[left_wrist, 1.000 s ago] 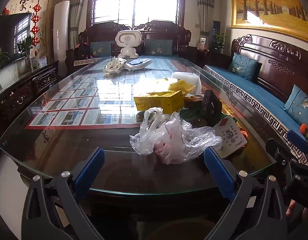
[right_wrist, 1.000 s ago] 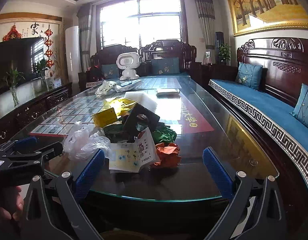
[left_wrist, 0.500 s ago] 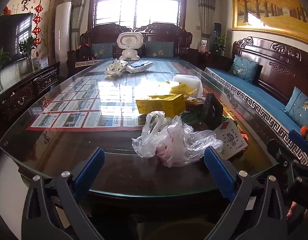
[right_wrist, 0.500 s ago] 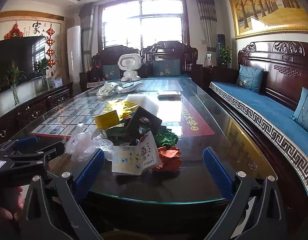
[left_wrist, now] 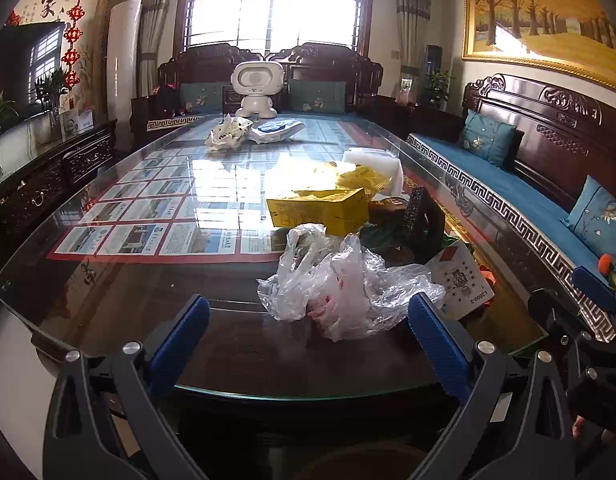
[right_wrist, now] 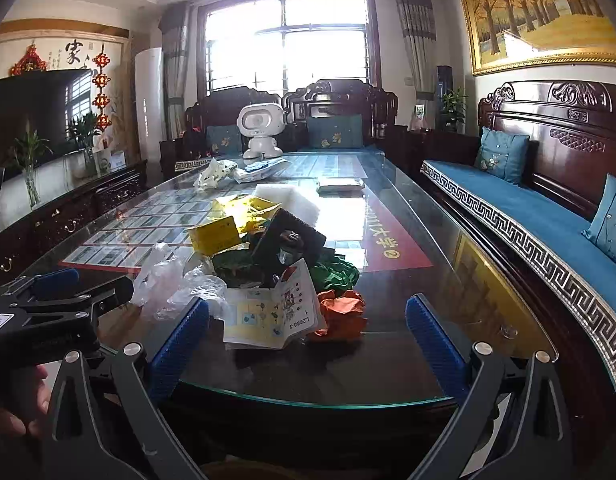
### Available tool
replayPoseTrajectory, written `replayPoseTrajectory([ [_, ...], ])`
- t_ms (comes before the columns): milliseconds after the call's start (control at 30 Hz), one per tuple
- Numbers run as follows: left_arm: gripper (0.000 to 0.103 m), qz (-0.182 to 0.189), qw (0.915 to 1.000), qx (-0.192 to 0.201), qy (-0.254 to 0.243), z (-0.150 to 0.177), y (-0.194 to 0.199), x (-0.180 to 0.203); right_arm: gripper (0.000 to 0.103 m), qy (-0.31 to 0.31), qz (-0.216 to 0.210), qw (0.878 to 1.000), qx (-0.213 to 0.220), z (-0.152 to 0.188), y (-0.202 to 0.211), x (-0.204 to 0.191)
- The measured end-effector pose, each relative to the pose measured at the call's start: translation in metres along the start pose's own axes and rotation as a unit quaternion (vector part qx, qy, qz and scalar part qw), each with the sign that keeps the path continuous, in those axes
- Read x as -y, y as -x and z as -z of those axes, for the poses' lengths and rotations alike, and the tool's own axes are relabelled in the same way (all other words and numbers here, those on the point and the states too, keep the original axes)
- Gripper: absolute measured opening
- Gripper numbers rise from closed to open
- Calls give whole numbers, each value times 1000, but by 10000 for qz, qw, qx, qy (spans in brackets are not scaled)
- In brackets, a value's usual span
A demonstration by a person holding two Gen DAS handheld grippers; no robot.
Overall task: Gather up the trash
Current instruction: 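Reach the left tool toward the clear plastic bag on the table, then close the left tool on the clear plastic bag and lift it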
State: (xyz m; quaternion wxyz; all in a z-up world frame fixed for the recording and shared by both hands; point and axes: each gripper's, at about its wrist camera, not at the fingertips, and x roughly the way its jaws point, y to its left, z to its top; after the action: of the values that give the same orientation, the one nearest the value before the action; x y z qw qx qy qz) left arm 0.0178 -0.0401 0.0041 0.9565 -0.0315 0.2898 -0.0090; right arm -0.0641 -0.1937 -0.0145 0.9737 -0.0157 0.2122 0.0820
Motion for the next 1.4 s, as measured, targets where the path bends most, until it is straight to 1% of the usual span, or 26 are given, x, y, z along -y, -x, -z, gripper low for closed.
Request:
replayPoseTrajectory([
  [300,99,-14,9999,-65,-81,-4,-12,5,95,26,-35,10000,-8,-2,-3,-1],
  [500,99,-133,9998,-56,-131,-9,-33,4,95,28,-30,10000,-52,-1,-7,1],
  [567,99,-101,9998,-109,-129,-11,-42,3,95,7,-32,10000,-84,-1,-10,2],
  [700,99,151,9994,-289,-130,-15,-67,3,95,-15,-24,9999,-149,1,-16,4],
  [767,99,107,9990,-414,-141,-15,-79,4,95,-7,-41,9998,-194,2,-20,4],
  [867,98,174,9985,-504,-127,-15,-88,4,95,17,-44,9997,-236,3,-24,4],
  [900,88,234,9982,-538,-111,-14,-91,3,95,10,-52,9997,-248,4,-25,4],
  [933,68,332,9976,-606,-95,-13,-94,3,95,-10,-60,9996,-263,4,-27,5],
  [1000,58,444,9964,-725,-58,-13,-99,2,95,-48,-89,9995,-284,6,-29,5],
  [1033,49,480,9962,-731,-11,-12,-100,0,95,-61,-97,9995,-288,6,-30,5],
  [1100,42,628,9956,-690,78,-11,-96,-4,95,-84,-116,9995,-274,6,-30,5],
  [1133,36,678,9955,-659,120,-10,-94,-7,95,-95,-148,9995,-271,6,-30,5],
  [1200,32,778,9950,-592,213,-10,-89,-11,95,-120,-181,9994,-263,6,-29,5],
  [1233,30,818,9948,-569,229,-9,-87,-13,95,-136,-201,9994,-254,6,-29,4],
  [1333,28,845,9950,-462,252,-6,-80,-16,95,-193,-303,9990,-256,6,-28,3],
  [1367,28,885,9947,-436,307,-5,-77,-18,93,-213,-358,9988,-244,5,-28,3],
  [1400,26,927,9943,-387,367,-4,-73,-20,89,-225,-462,9984,-233,5,-27,2],
])
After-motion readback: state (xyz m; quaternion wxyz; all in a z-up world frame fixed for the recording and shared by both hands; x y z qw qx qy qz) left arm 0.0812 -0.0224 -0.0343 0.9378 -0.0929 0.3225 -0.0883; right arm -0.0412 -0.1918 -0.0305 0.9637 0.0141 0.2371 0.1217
